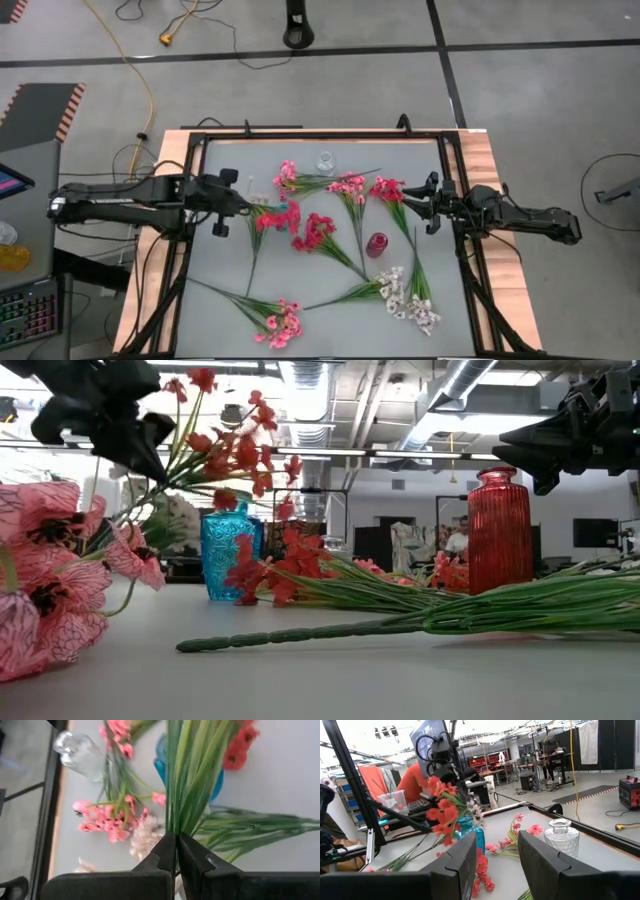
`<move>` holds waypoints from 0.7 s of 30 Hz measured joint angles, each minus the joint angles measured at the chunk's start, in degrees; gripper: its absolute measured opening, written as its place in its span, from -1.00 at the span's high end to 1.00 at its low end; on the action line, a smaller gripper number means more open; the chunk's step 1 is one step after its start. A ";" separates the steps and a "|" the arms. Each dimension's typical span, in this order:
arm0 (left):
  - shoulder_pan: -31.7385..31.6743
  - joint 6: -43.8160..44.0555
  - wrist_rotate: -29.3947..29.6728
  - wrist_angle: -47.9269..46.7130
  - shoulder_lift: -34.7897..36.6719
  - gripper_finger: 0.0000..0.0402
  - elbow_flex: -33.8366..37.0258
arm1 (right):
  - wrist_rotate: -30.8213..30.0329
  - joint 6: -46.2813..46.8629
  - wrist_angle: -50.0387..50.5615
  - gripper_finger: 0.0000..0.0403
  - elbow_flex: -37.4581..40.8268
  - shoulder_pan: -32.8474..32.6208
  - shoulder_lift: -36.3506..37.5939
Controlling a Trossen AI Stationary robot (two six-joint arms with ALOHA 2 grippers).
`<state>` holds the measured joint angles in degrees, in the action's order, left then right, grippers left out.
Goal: Sort flowers into vase by color
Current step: Put the left red flower into the transparent vase
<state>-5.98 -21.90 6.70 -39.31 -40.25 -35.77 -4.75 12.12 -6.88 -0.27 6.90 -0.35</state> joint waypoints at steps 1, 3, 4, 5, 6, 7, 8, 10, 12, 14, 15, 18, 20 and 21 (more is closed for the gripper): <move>0.00 0.67 0.00 0.02 1.16 1.00 0.00 | -0.01 0.00 -0.02 0.15 -0.01 -0.01 0.01; 0.00 1.34 0.03 0.09 3.24 1.00 0.00 | 0.00 0.00 0.01 0.15 -0.02 -0.02 -0.01; 0.00 1.42 0.03 0.09 4.25 1.00 -0.01 | -0.02 0.00 -0.02 0.15 0.00 -0.02 -0.01; 0.00 1.47 0.05 0.14 5.20 1.00 0.00 | 0.00 0.00 -0.02 0.15 -0.02 -0.01 0.01; 0.00 1.57 0.07 0.20 6.04 1.00 -0.02 | -0.02 0.00 0.01 0.15 -0.02 0.00 0.01; 0.00 1.61 0.19 0.22 6.86 1.00 0.00 | 0.00 0.00 0.01 0.15 -0.01 -0.01 0.01; 0.00 1.62 0.56 0.24 7.61 1.00 -0.02 | -0.01 0.00 -0.02 0.15 -0.02 -0.01 -0.01; 0.00 2.02 1.55 0.60 8.94 1.00 -0.02 | -0.02 0.00 0.01 0.15 -0.02 0.00 0.01; 0.00 3.26 2.56 1.70 10.24 1.00 -0.02 | -0.01 0.00 -0.01 0.15 -0.01 -0.01 0.01; 0.00 4.91 3.44 3.77 11.41 1.00 -0.02 | -0.02 0.01 -0.02 0.15 -0.01 0.00 0.01; 0.00 5.92 3.85 4.90 11.92 1.00 -0.02 | -0.02 0.11 -0.02 0.15 -0.02 -0.02 -0.01; 0.00 9.50 4.71 8.10 12.87 1.00 -0.02 | -0.02 3.14 -0.54 0.15 -0.02 -0.02 0.01; 0.00 11.78 5.29 9.46 13.07 1.00 -0.04 | -0.02 4.73 -0.71 0.15 -0.01 -0.02 0.00; -0.02 12.81 5.57 10.11 13.04 1.00 -0.04 | -0.02 4.81 -0.79 0.15 -0.02 -0.04 0.01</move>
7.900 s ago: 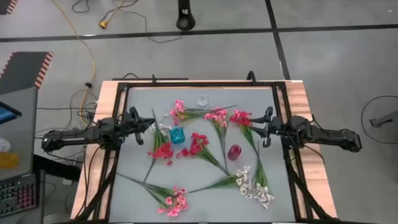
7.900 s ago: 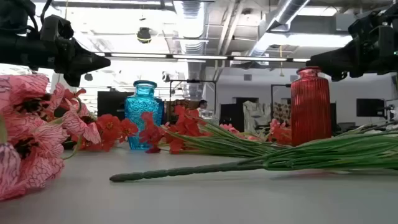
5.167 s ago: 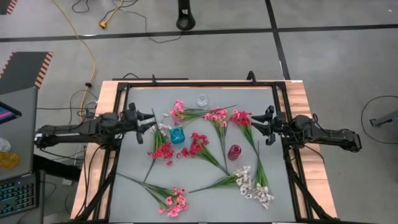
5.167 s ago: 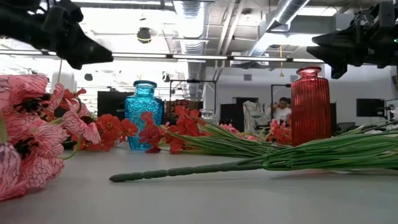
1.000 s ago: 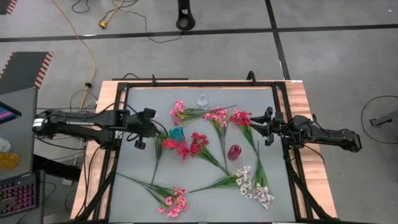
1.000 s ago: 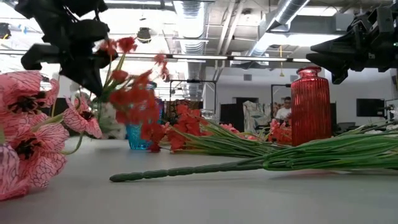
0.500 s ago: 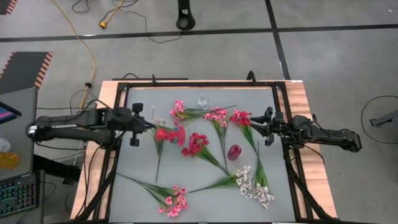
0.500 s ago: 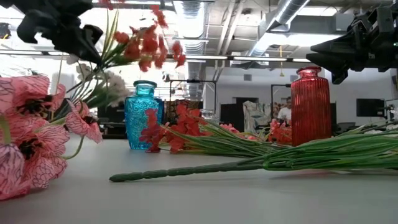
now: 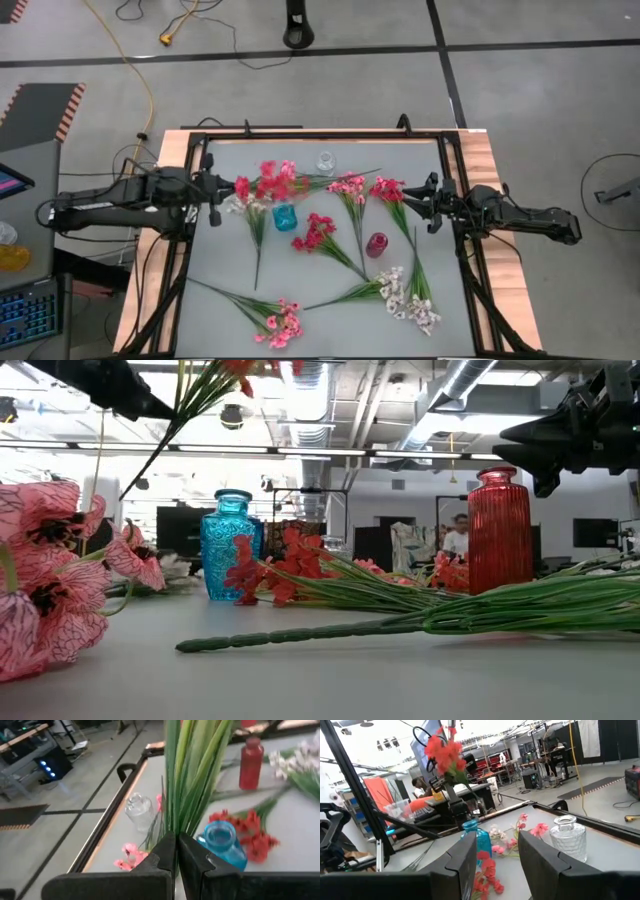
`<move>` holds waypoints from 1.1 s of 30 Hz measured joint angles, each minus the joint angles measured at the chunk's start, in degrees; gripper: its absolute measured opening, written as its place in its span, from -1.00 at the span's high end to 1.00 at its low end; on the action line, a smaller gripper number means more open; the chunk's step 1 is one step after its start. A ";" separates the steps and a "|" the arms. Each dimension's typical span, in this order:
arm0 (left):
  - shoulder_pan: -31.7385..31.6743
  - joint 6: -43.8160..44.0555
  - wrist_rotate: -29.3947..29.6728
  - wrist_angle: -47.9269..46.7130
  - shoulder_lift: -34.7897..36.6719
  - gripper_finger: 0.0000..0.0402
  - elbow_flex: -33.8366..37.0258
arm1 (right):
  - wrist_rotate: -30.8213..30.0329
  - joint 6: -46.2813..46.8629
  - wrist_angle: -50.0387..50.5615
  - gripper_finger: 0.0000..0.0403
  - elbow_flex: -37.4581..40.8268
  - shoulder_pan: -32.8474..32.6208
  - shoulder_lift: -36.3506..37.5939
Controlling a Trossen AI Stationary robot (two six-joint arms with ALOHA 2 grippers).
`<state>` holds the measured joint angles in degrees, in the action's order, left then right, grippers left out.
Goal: Sort flowers into vase by color
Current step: Put the left red flower into the transparent vase
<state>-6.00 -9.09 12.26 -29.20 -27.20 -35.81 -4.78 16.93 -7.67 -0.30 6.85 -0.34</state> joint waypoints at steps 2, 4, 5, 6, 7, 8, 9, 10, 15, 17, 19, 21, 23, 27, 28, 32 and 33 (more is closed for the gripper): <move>0.02 1.93 0.18 1.68 -0.18 1.00 0.00 | 0.00 0.00 -0.09 0.15 0.02 0.00 -0.02; 0.02 3.76 0.19 4.25 -0.61 1.00 0.00 | 0.00 0.00 -0.08 0.15 0.02 0.00 0.00; 0.01 4.61 0.20 5.92 -0.88 1.00 0.00 | 0.00 0.00 -0.08 0.15 0.02 0.00 -0.02; 0.01 5.37 0.22 7.59 -1.15 1.00 0.00 | 0.00 0.00 -0.10 0.15 0.02 0.00 0.00; 0.02 5.87 0.35 9.25 -1.49 1.00 0.00 | 0.00 0.00 -0.10 0.15 0.02 0.00 0.00; 0.01 6.23 0.66 11.15 -2.02 1.00 0.00 | 0.00 0.00 -0.10 0.15 0.01 0.00 -0.01; 0.02 6.37 1.03 13.24 -2.65 1.00 0.00 | 0.00 0.01 -0.10 0.15 0.02 0.00 0.00; 0.00 6.39 1.60 15.38 -3.31 1.00 0.00 | 0.00 0.01 -0.10 0.15 0.01 0.00 0.00; 0.00 6.19 2.41 25.33 -7.92 1.00 0.00 | 0.00 0.02 -0.10 0.15 0.00 0.00 0.00; 0.00 5.09 2.39 29.07 -10.02 1.00 0.00 | 0.00 0.04 -0.10 0.15 0.00 0.00 -0.01; 0.02 4.13 2.41 33.15 -12.40 1.00 0.00 | 0.00 0.04 -0.10 0.15 0.02 0.00 0.00; 0.00 3.10 2.61 37.40 -14.98 1.00 0.00 | 0.00 0.03 -0.08 0.15 0.02 0.00 -0.01; 0.00 2.05 2.61 42.50 -17.71 1.00 0.00 | 0.00 -0.28 -0.10 0.15 0.02 0.00 0.00; 0.02 0.21 2.68 53.52 -23.48 1.00 0.00 | 0.00 -0.27 -0.08 0.15 0.00 0.00 -0.01; -0.02 -0.10 2.70 56.14 -25.00 1.00 0.00 | 0.00 -0.28 -0.08 0.15 0.00 0.00 -0.02; -1.61 0.09 0.66 65.33 -30.58 1.00 0.00 | 0.00 -0.28 -0.08 0.15 0.00 0.00 -0.02; -2.41 0.94 -0.41 66.92 -31.89 1.00 0.00 | 0.00 -0.31 -0.08 0.15 0.00 0.00 0.00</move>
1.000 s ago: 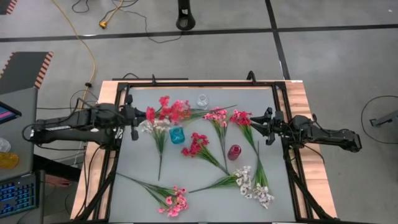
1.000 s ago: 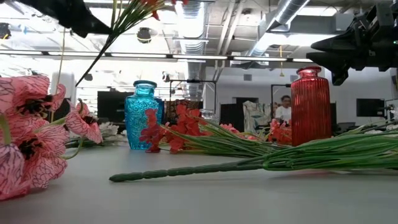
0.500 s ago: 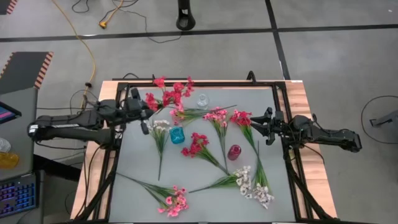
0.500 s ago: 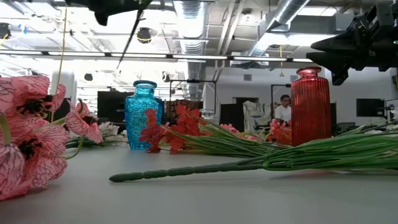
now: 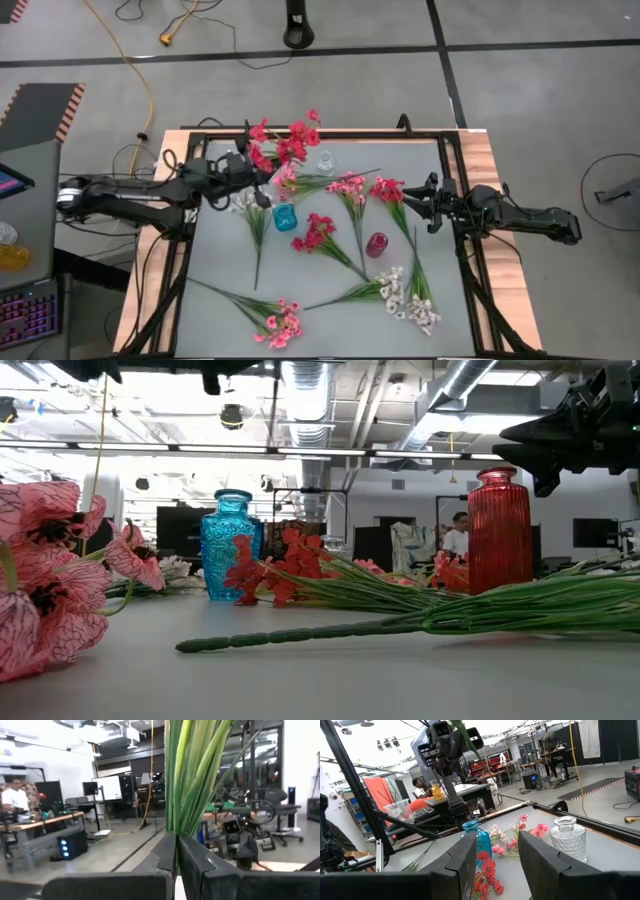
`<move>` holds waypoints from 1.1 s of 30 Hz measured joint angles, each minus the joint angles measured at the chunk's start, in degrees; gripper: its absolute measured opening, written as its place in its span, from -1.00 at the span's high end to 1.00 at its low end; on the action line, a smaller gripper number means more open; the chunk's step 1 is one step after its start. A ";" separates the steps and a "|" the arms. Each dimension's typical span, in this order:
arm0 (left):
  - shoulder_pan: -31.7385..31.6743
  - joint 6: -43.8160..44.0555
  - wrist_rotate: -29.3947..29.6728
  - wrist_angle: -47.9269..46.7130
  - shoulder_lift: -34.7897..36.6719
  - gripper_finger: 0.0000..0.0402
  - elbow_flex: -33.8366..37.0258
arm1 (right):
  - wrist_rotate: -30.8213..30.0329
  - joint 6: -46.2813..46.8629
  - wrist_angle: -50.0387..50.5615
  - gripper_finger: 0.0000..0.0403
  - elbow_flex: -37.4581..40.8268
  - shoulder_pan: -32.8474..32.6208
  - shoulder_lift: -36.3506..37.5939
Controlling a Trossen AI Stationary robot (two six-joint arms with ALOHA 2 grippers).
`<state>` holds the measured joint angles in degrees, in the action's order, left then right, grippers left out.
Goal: Sort flowers into vase by color
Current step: Put the left red flower into the transparent vase
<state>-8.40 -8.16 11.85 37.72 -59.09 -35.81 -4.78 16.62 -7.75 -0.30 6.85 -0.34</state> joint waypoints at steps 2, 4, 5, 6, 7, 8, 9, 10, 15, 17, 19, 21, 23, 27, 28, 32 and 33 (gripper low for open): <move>-1.91 1.71 -2.54 2.98 -2.64 1.00 0.00 | 0.00 -0.11 0.00 0.15 0.00 0.00 -0.01; -4.25 3.54 -4.84 5.47 -5.04 1.00 -0.02 | 0.00 -0.13 0.00 0.15 0.02 0.00 -0.01; -5.47 4.37 -5.95 6.77 -6.23 1.00 -0.04 | 0.00 -0.13 0.00 0.15 0.02 0.00 -0.01; -6.71 5.14 -7.06 7.82 -7.32 1.00 -0.04 | 0.00 -0.13 0.00 0.15 0.02 0.00 0.00; -8.04 5.95 -8.24 8.74 -8.49 1.00 -0.04 | 0.00 -0.13 0.01 0.15 0.01 0.00 -0.02; -9.30 6.72 -9.45 9.73 -9.64 1.00 -0.04 | 0.00 -0.13 0.01 0.15 0.01 0.00 0.00; -10.51 7.55 -10.60 10.69 -10.77 1.00 -0.04 | 0.00 -0.11 0.00 0.15 0.01 0.00 -0.01; -11.75 8.39 -11.89 11.81 -11.97 1.00 -0.04 | 0.00 -0.13 0.01 0.15 0.00 0.00 0.00; -16.65 13.68 -16.91 19.16 -18.54 1.00 -0.04 | 0.00 -0.11 0.02 0.15 0.02 0.00 0.00; -17.85 15.71 -17.83 22.72 -21.45 1.00 -0.10 | -0.02 -0.11 0.00 0.15 0.01 0.00 0.00; -18.77 17.35 -18.68 24.67 -24.42 1.00 -1.00 | -0.02 -0.11 0.02 0.15 0.02 0.00 0.00; -19.38 17.98 -19.69 25.58 -27.15 1.00 -2.53 | -0.02 -0.11 0.02 0.15 0.02 0.00 0.00; -19.64 17.98 -20.60 26.31 -30.07 1.00 -5.12 | -0.02 -0.11 0.02 0.15 0.02 0.00 -0.01; -19.67 18.00 -21.24 26.24 -35.23 1.00 -10.59 | -0.02 -0.09 0.02 0.15 0.02 0.02 0.00; -19.67 17.97 -21.26 26.23 -36.43 1.00 -11.81 | -0.02 -0.10 0.02 0.15 0.00 0.02 0.00; -19.80 18.30 -21.06 25.90 -39.57 1.00 -14.27 | -0.04 -0.09 0.07 0.15 0.02 0.02 0.00; -19.85 18.55 -20.96 25.88 -39.97 1.00 -14.34 | -0.02 -0.10 0.07 0.15 0.02 0.02 -0.02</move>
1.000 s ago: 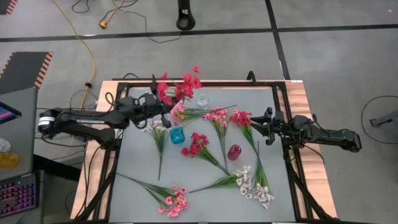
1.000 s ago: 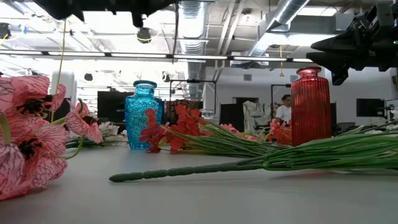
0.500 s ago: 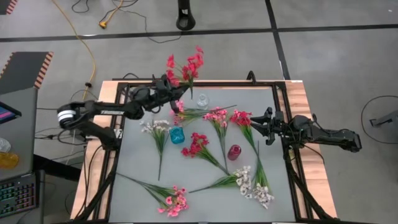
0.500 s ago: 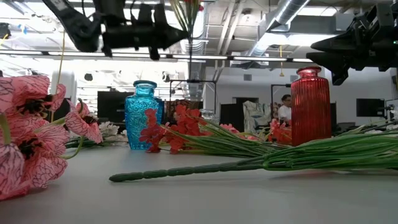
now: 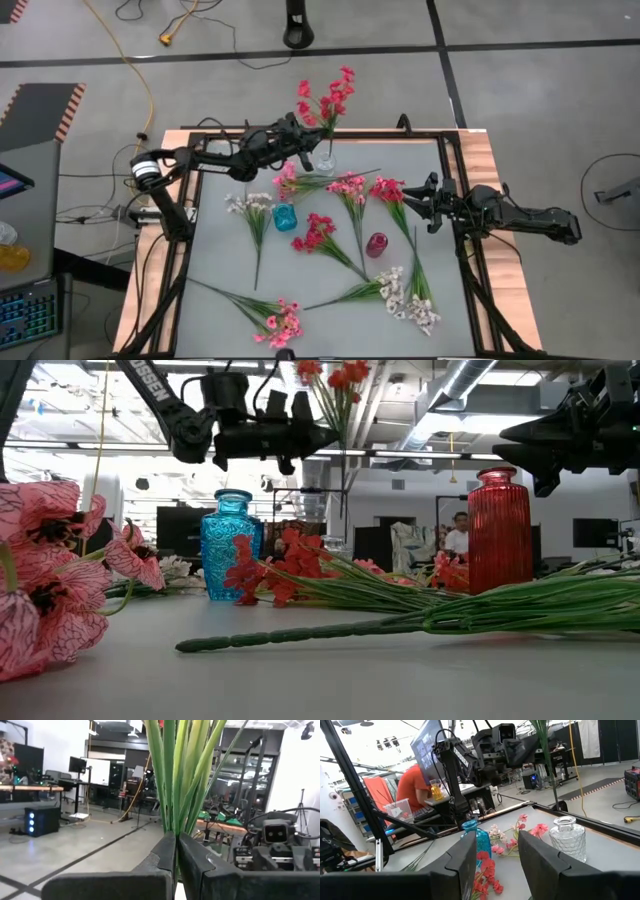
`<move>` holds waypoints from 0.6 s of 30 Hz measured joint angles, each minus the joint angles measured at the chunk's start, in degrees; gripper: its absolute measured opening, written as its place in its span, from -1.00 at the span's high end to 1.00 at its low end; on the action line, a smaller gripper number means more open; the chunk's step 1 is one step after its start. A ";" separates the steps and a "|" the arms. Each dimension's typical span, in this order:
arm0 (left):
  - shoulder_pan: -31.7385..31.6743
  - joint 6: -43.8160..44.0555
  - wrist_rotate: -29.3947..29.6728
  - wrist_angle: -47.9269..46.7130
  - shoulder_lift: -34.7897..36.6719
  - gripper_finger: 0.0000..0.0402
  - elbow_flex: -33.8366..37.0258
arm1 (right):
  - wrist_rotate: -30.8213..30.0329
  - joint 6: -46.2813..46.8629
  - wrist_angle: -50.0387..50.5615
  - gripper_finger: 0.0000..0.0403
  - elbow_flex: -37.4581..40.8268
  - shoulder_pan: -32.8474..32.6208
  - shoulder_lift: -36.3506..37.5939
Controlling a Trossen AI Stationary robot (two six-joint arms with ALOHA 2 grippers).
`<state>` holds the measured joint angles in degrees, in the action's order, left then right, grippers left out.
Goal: Sort flowers into vase by color
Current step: Put the left red flower into the transparent vase
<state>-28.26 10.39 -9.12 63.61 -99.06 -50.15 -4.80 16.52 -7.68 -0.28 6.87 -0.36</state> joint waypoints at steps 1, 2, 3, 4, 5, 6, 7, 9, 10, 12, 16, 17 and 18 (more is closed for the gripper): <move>-0.04 0.07 0.42 -0.04 -0.32 1.00 0.00 | 0.00 0.01 0.01 0.15 -0.02 0.00 0.01; -0.05 0.09 0.54 -0.53 -0.43 1.00 0.00 | 0.00 0.01 0.03 0.15 -0.02 0.00 0.01; -0.13 0.11 0.57 -1.30 -0.43 1.00 0.02 | 0.00 0.01 0.06 0.15 0.00 0.00 0.01; -0.12 0.04 0.60 -1.80 -0.43 1.00 0.02 | 0.00 0.01 0.15 0.15 0.01 0.00 0.02; -0.12 -0.25 0.59 -2.34 -0.43 1.00 0.02 | 0.00 0.00 0.23 0.15 -0.01 0.00 0.02; -0.12 -0.66 0.62 -2.76 -0.43 1.00 0.02 | 0.00 0.01 0.45 0.15 -0.02 0.00 0.02; -0.14 -1.11 0.71 -3.14 -0.43 1.00 0.02 | 0.00 0.01 0.66 0.15 -0.02 0.00 0.02; -0.15 -2.29 1.21 -3.79 -0.43 1.00 0.02 | 0.00 0.01 1.28 0.15 0.00 0.00 0.02; -0.15 -2.95 1.84 -4.36 -0.43 1.00 0.02 | 0.00 0.01 1.58 0.15 -0.01 0.00 0.00; -0.15 -3.80 2.40 -6.32 -0.43 1.00 0.02 | 0.00 0.02 1.94 0.15 -0.02 0.00 0.00; -0.23 -4.88 2.52 -10.24 -0.43 1.00 0.02 | 0.00 0.01 2.49 0.15 -0.02 0.00 0.00; -0.23 -5.19 2.84 -11.42 -0.43 1.00 0.02 | 0.00 0.01 2.53 0.15 0.00 0.00 0.00; -0.23 -5.44 3.27 -12.62 -0.43 1.00 0.02 | 0.00 0.02 2.54 0.15 -0.01 -0.01 0.01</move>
<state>-28.49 4.95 -5.84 50.98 -99.48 -50.13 -4.80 16.54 -5.13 -0.29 6.87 -0.34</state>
